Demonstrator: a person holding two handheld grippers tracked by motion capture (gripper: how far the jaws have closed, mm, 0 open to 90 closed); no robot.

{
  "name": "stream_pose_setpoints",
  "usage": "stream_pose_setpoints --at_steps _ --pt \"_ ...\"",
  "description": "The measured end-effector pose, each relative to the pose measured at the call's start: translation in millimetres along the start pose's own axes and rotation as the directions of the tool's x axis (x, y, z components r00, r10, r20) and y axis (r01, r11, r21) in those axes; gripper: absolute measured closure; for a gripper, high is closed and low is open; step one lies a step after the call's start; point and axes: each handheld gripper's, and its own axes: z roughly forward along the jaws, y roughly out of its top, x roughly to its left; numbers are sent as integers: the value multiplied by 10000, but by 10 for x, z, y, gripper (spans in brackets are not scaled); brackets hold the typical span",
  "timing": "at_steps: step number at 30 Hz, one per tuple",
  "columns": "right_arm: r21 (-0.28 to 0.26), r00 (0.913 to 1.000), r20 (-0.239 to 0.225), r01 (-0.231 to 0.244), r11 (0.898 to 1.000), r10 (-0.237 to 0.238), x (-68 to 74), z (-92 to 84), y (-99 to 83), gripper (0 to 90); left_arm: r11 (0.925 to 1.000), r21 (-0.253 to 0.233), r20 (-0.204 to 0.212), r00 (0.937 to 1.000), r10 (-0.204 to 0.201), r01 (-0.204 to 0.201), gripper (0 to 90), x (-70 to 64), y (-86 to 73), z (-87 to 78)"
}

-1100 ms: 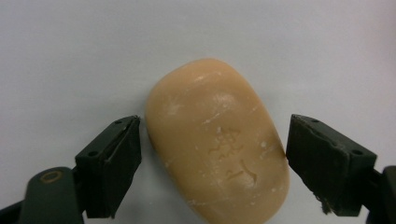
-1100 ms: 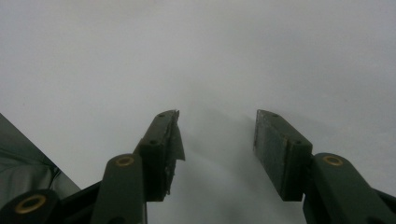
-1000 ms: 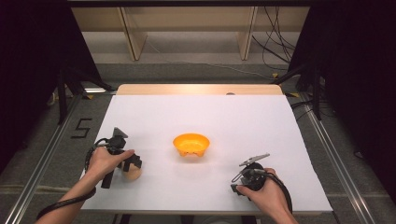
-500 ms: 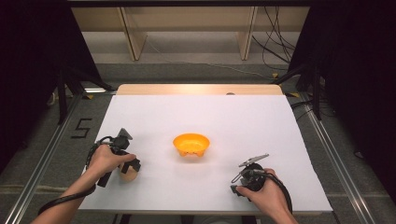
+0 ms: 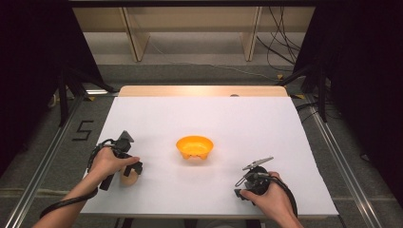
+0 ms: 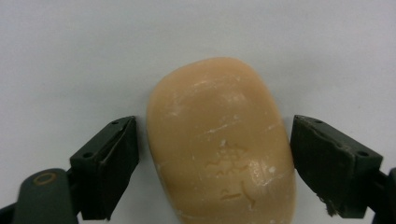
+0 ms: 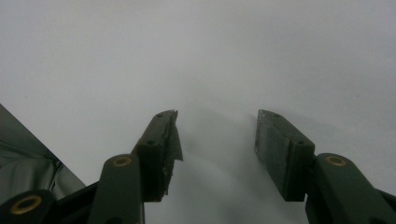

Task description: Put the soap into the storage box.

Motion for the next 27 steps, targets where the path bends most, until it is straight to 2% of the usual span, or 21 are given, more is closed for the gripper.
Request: stream_pose_setpoints --at_steps 1,2,3,4,5,6,7,10,13,18,19,20,21,22,23,24,25,26,27 --pt "1 10000 -4 11 10000 -11 0 0 0 486 9997 -205 -134 9998 -121 118 160 -21 1 19" --pt "1 10000 -4 11 10000 -11 0 0 0 486 9997 -205 -134 9998 -121 118 161 -21 1 19" --pt "-31 9999 -1 111 9999 -111 -4 2 1 485 10000 13 -299 9995 90 -89 160 -37 -1 19" --pt "-36 9999 10 122 9999 -122 -3 2 0 484 10000 13 -299 9995 90 -89 156 -37 -1 19" --pt "-48 9999 3 119 9999 -119 -3 3 -1 484 9993 361 -423 9990 153 -138 154 -101 -19 26" --pt "-48 9999 3 119 9999 -119 -3 3 -1 484 9993 361 -423 9990 153 -138 155 -101 -19 26" --pt "-31 9999 8 143 9999 -143 -3 2 -1 484 9967 612 -598 9966 570 -533 153 -113 -15 25" --pt "-52 9998 9 187 9998 -187 -5 5 -3 484 9955 749 -552 9965 629 -587 177 -104 -3 19" --pt "-2 9998 69 165 9999 -165 0 2 -5 482 9937 833 -527 9955 793 -748 252 -73 4 -12" --pt "16 9998 78 187 9998 -187 1 2 -2 481 9902 835 -465 9922 1159 -1118 267 -65 -8 -18" --pt "16 9998 83 179 9998 -179 2 2 -3 481 9855 852 -460 9875 1511 -1468 270 -65 -13 -20" --pt "16 9998 83 179 9998 -179 2 2 -3 481 9855 852 -460 9875 1511 -1468 271 -65 -13 -20" --pt "1 9999 61 138 9999 -138 4 3 -2 480 9791 704 -432 9801 1940 -1907 273 -68 -25 -10" --pt "1 9999 61 138 9999 -138 4 3 -2 480 9791 704 -432 9801 1940 -1907 275 -68 -25 -10" --pt "-7 9999 57 145 9999 -145 2 3 -2 480 9679 737 -408 9690 2436 -2402 277 -78 -26 -13" --pt "-7 9999 57 145 9999 -145 2 3 -2 480 9679 737 -408 9690 2436 -2402 278 -78 -26 -13" --pt "-11 9999 49 153 9999 -153 0 4 -2 480 9593 836 -412 9609 2737 -2697 280 -80 -24 -15" --pt "-11 9999 49 153 9999 -153 0 4 -2 480 9593 836 -412 9609 2737 -2697 281 -80 -24 -15" --pt "-136 9992 -21 386 9992 -387 -16 12 -1 480 9544 887 -380 9565 2892 -2850 283 -85 -20 -18"
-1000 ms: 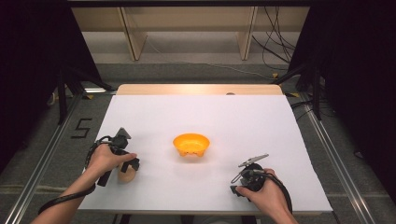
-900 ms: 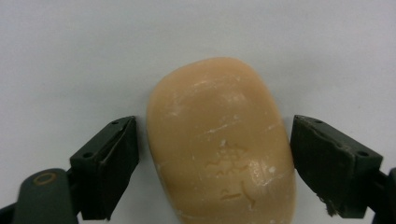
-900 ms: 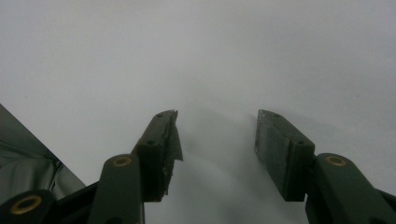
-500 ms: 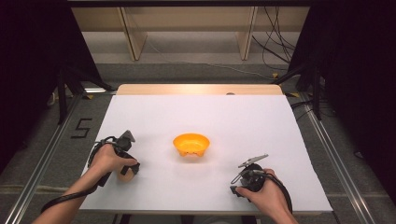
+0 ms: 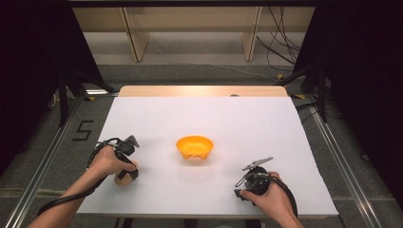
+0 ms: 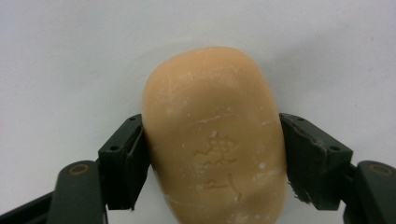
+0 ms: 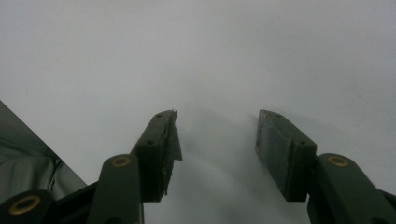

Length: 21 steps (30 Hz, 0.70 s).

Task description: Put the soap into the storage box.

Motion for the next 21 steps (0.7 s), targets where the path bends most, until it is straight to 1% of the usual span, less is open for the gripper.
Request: stream_pose_setpoints --at_steps 1,3,4,5,7,8,9,10,11,12,13,14,15,17,18,19,20,21 --pt "-26 10000 -28 93 10000 -93 -6 3 1 479 9999 -47 0 10000 93 -93 284 2 1 3" --pt "-23 10000 -4 30 10000 -30 0 1 -1 478 9990 -281 -4 9994 357 -357 287 6 -8 18" --pt "-34 10000 2 53 10000 -53 0 1 -1 477 9982 -192 44 9983 574 -573 289 14 -4 7" --pt "-34 10000 2 53 10000 -53 0 1 -1 477 9982 -192 44 9983 574 -573 290 14 -4 7" --pt "-52 10000 -9 22 10000 -22 2 2 0 476 9962 -342 44 9967 806 -804 294 14 -19 10" --pt "-46 10000 -6 18 10000 -18 3 2 1 476 9969 -418 111 9977 671 -666 295 1 -27 9" --pt "-46 10000 -6 18 10000 -18 3 2 1 476 9969 -418 111 9977 671 -666 297 1 -27 9" --pt "-48 10000 0 26 10000 -26 4 2 1 474 9935 -417 116 9943 1065 -1059 299 20 -27 -8" --pt "-48 10000 0 26 10000 -26 4 2 1 474 9935 -417 116 9943 1065 -1059 301 20 -27 -8" --pt "-50 10000 3 20 10000 -20 5 3 1 474 9931 -315 112 9935 1131 -1127 303 20 -28 -21" --pt "-50 10000 3 20 10000 -20 5 3 1 474 9934 -440 104 9943 1064 -1059 303 11 -35 -16" --pt "-47 10000 4 23 10000 -22 5 2 1 473 9935 -439 70 9944 1052 -1048 305 7 -40 -14" --pt "-45 10000 1 20 10000 -20 5 2 1 472 9925 -307 56 9929 1185 -1183 308 15 -41 -15" --pt "-45 10000 1 16 10000 -16 5 3 1 472 9931 -244 134 9933 1148 -1145 313 25 -42 1" --pt "-40 10000 1 13 10000 -13 5 3 2 471 9970 -256 289 9968 744 -736 314 17 -46 2" --pt "-40 10000 1 13 10000 -13 5 3 2 471 9970 -256 289 9968 744 -736 314 17 -46 2" --pt "-4 10000 25 12 10000 -12 6 4 3 470 9937 -323 107 9942 1073 -1069 313 35 -35 3" --pt "-4 10000 25 12 10000 -12 6 4 3 470 9937 -323 107 9942 1073 -1069 313 35 -35 3"
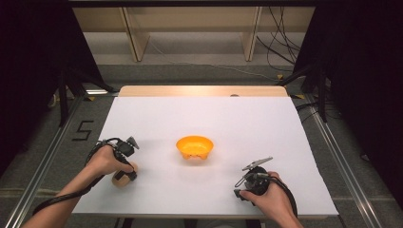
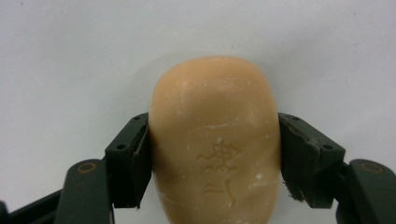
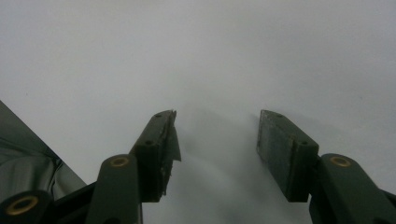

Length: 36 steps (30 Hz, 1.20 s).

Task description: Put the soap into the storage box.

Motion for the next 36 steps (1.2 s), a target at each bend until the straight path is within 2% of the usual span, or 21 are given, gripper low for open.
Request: stream_pose_setpoints --at_steps 2,3,4,5,6,7,8,12,14,17,20,21,24,25,27,28,30,31,32,33,36 --pt "7 10000 -20 -5 10000 5 -1 0 0 469 9998 151 -45 9999 -98 99 312 -12 8 -4" --pt "3 10000 -26 -12 10000 12 -1 1 0 469 9983 335 -13 9989 -479 479 310 -23 15 1" --pt "3 10000 -26 -12 10000 12 -1 1 0 469 9983 335 -13 9989 -479 479 307 -23 15 1" --pt "-4 10000 1 -7 10000 7 1 0 0 467 9942 683 67 9964 -841 835 304 -17 35 -10" --pt "-4 10000 1 -7 10000 7 1 0 0 467 9942 683 67 9964 -841 835 306 -17 35 -10" --pt "47 9996 -54 -262 9996 262 24 -3 -3 467 9923 662 60 9944 -1051 1044 306 -5 40 -1" --pt "-30 10000 -21 -10 10000 10 -1 1 -2 466 9918 716 32 9944 -1061 1056 306 0 41 1" --pt "-24 10000 -26 -12 10000 12 -1 1 -2 466 9898 815 -11 9931 -1169 1166 317 0 48 2" --pt "-7 10000 -9 -10 10000 10 1 1 -1 465 9894 940 -35 9939 -1104 1103 321 -10 55 3" --pt "-28 10000 -24 -19 10000 19 0 1 -3 465 9910 1136 71 9973 -727 715 323 -6 62 -6" --pt "-28 10000 -32 -39 10000 39 0 1 -2 465 9938 956 136 9982 -584 568 324 -11 47 -2" --pt "-3 10000 -44 -25 10000 25 -1 1 -1 464 9958 899 184 9996 -211 194 324 -3 33 -10" --pt "-2 10000 -41 -17 10000 17 -1 1 0 464 9969 787 256 9996 -94 74 324 -14 15 -7" --pt "-2 10000 -36 -17 10000 17 -1 2 0 464 9979 627 250 9996 147 -163 324 -23 -1 2" --pt "7 10000 -53 -73 10000 73 4 2 -1 464 9975 649 265 9993 262 -279 325 -35 -3 -6" --pt "-3 10000 -42 -52 10000 52 2 2 -1 464 9953 868 283 9988 397 -420 325 -34 5 -26" --pt "-25 10000 -34 0 10000 0 -2 2 0 464 9961 768 266 9988 409 -428 325 -39 0 -25" --pt "-26 10000 -47 -1 10000 1 -1 1 -1 463 9981 491 212 9992 352 -362 325 -57 -8 -22" --pt "-26 10000 -47 -1 10000 1 -1 1 -1 463 9981 491 212 9992 352 -362 325 -57 -8 -22" --pt "-27 10000 -23 -30 10000 30 0 2 -1 463 9974 457 102 9984 548 -552 325 -62 -1 -44" --pt "-32 10000 -25 -27 10000 27 0 2 -2 463 9971 422 64 9980 628 -630 325 -78 7 -69"
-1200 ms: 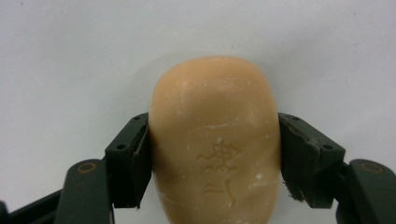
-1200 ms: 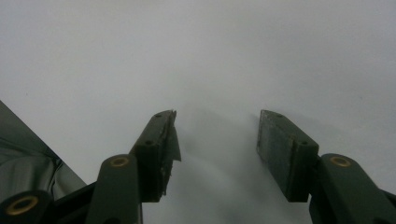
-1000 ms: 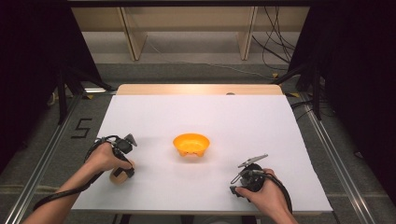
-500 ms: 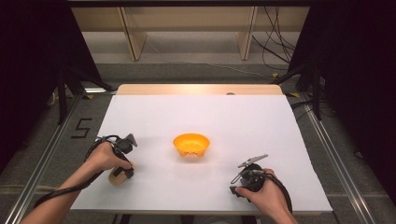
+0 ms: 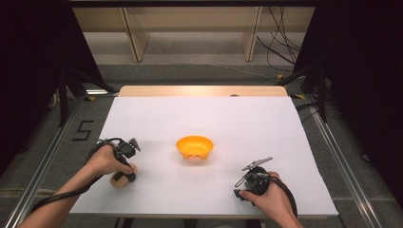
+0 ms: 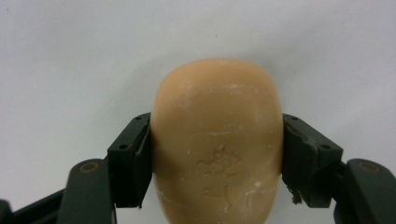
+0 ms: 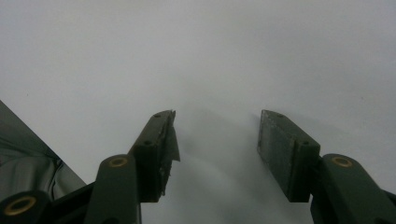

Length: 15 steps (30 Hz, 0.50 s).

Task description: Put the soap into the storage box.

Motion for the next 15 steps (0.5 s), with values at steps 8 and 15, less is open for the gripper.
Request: stream_pose_setpoints --at_steps 8,15 --pt "-8 10000 0 -7 10000 7 0 1 -1 462 9990 -139 -43 9991 413 -413 325 -81 65 -107" --pt "-19 10000 54 -3 10000 3 3 -3 -3 460 9934 -500 44 9946 1038 -1034 325 -154 157 -204"
